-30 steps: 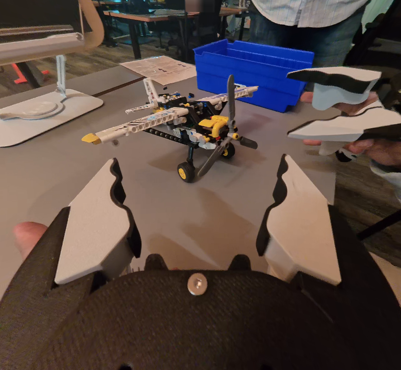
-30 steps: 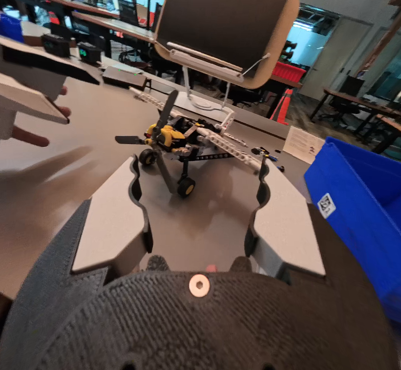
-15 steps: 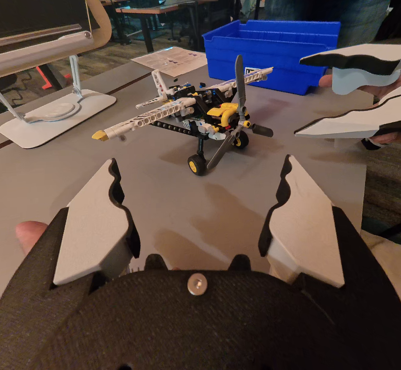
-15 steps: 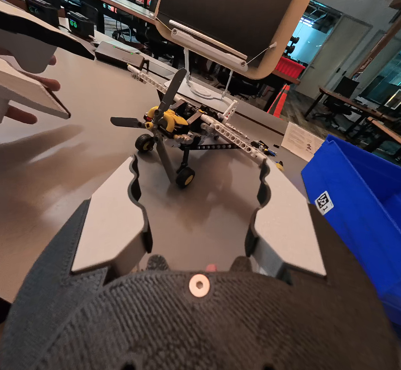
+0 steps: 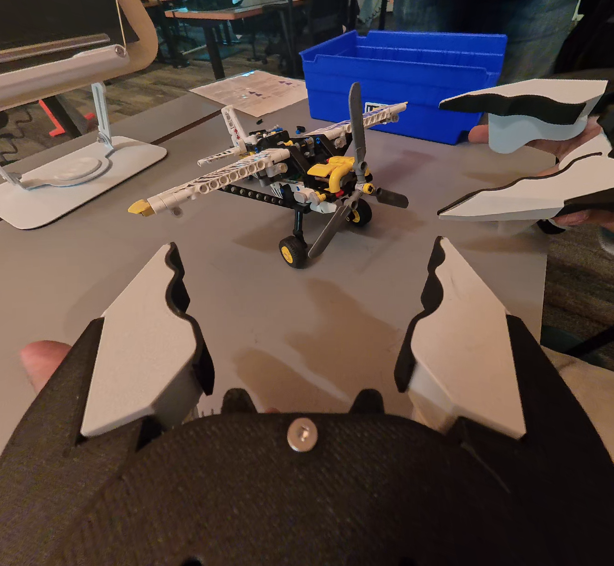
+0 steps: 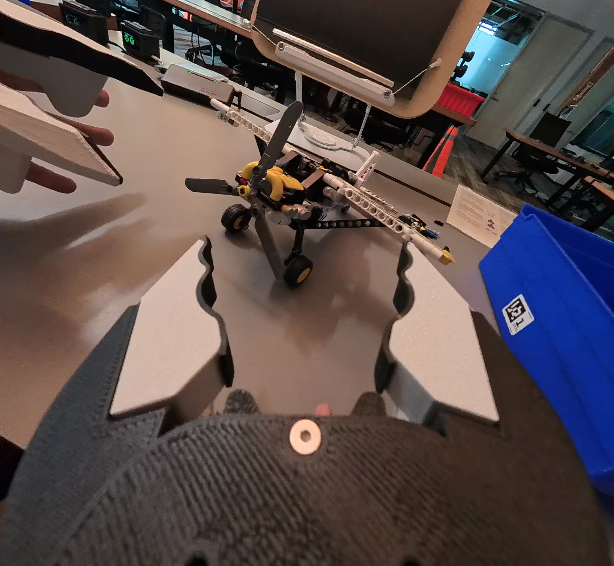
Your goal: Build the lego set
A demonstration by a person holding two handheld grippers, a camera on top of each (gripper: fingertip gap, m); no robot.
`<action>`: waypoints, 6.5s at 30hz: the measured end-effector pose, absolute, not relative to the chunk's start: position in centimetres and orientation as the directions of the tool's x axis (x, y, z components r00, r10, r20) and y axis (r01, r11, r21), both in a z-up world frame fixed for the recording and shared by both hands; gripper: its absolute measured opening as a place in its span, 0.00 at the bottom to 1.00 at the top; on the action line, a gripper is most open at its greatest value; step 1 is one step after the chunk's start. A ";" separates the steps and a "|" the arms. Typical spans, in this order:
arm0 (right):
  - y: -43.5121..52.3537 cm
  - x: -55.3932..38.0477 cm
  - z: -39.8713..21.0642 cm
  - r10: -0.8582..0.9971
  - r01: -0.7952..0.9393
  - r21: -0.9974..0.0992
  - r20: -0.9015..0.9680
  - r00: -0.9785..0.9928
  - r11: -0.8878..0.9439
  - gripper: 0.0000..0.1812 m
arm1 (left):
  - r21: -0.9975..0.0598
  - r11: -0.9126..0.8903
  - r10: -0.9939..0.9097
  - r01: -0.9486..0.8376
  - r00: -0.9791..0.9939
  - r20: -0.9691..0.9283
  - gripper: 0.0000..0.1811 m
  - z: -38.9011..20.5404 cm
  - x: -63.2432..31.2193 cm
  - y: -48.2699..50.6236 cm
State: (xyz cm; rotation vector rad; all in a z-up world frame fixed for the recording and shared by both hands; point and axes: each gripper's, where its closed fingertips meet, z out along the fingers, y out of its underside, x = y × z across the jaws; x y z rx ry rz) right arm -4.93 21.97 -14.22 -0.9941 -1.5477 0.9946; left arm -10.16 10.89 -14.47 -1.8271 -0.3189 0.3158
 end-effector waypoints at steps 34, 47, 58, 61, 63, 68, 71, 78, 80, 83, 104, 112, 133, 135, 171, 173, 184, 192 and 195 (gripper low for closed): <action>22.3 -4.9 -14.6 0.939 0.131 -0.936 0.307 -0.153 0.327 0.60 | -0.959 -0.274 0.380 0.064 0.924 -0.047 0.77 -14.8 -10.4 10.8; 22.4 -5.0 -14.8 0.940 0.135 -0.935 0.306 -0.153 0.327 0.61 | -0.961 -0.264 0.379 0.075 0.925 -0.032 0.77 -14.8 -10.3 10.8; 23.0 -4.8 -14.5 0.938 0.133 -0.931 0.324 -0.122 0.339 0.59 | -0.958 -0.276 0.380 0.072 0.924 -0.040 0.75 -15.0 -10.4 10.7; 22.7 -4.8 -14.5 0.929 0.127 -0.924 0.345 -0.130 0.361 0.53 | -0.961 -0.273 0.368 0.054 0.928 -0.052 0.72 -14.9 -10.2 10.8; 22.2 -4.8 -14.6 0.928 0.124 -0.924 0.345 -0.143 0.363 0.51 | -0.963 -0.268 0.364 0.035 0.929 -0.067 0.71 -14.8 -10.1 10.9; 21.6 -4.9 -14.1 0.918 0.086 -0.918 0.375 -0.130 0.387 0.46 | -0.973 -0.230 0.371 -0.010 0.924 -0.097 0.62 -14.2 -10.0 11.1; 21.7 -4.7 -13.7 0.903 0.062 -0.904 0.417 -0.104 0.424 0.42 | -0.975 -0.217 0.378 -0.039 0.918 -0.121 0.53 -13.9 -10.1 11.0; 26.0 -4.2 -13.1 0.898 0.123 -0.894 0.439 0.032 0.432 0.53 | -0.973 -0.228 0.506 -0.023 0.851 -0.138 0.65 -13.4 -13.2 8.8; 26.7 -4.1 -12.8 0.918 0.122 -0.915 0.392 0.055 0.384 0.56 | -0.984 -0.181 0.533 -0.001 0.841 -0.099 0.66 -12.7 -13.7 8.3; 26.8 -4.0 -12.5 0.929 0.109 -0.927 0.366 0.060 0.358 0.59 | -0.986 -0.167 0.531 0.013 0.844 -0.078 0.67 -12.5 -13.8 8.0; 19.0 -4.5 -13.8 0.888 0.040 -0.900 0.421 -0.184 0.434 0.38 | -0.927 -0.337 0.351 0.163 0.936 0.037 0.62 -17.3 -9.6 11.1; 24.7 -3.2 -11.5 0.977 0.013 -0.983 0.182 -0.114 0.185 0.39 | -0.929 -0.234 0.282 0.287 0.934 0.218 0.53 -15.3 -9.5 10.2; 24.3 -3.7 -12.6 0.962 0.051 -0.964 0.255 -0.096 0.260 0.46 | -0.924 -0.284 0.242 0.256 0.952 0.190 0.54 -16.5 -8.4 11.0; 24.5 -3.7 -12.7 0.961 0.056 -0.962 0.261 -0.091 0.266 0.47 | -0.924 -0.284 0.242 0.256 0.952 0.190 0.54 -16.4 -8.5 11.0; 24.3 -3.7 -13.0 0.953 0.078 -0.952 0.289 -0.093 0.297 0.44 | -0.929 -0.276 0.240 0.245 0.954 0.180 0.54 -15.9 -8.5 11.1; 23.1 -3.7 -12.8 0.930 0.065 -0.930 0.353 -0.103 0.361 0.31 | -0.935 -0.266 0.249 0.233 0.954 0.166 0.51 -15.2 -8.7 10.9; 18.9 -3.9 -12.7 0.920 0.035 -0.935 0.341 -0.194 0.354 0.28 | -0.959 -0.133 0.259 0.252 0.942 0.212 0.31 -12.2 -9.9 8.9; 18.6 -5.1 -12.1 0.934 0.013 -0.954 0.291 -0.209 0.300 0.32 | -0.929 -0.043 0.067 0.367 0.929 0.364 0.45 -11.5 -5.0 13.1; 20.2 -6.5 -11.5 0.913 0.039 -0.923 0.373 -0.162 0.384 0.39 | -0.938 -0.113 0.114 0.327 0.942 0.315 0.57 -12.5 -5.0 13.6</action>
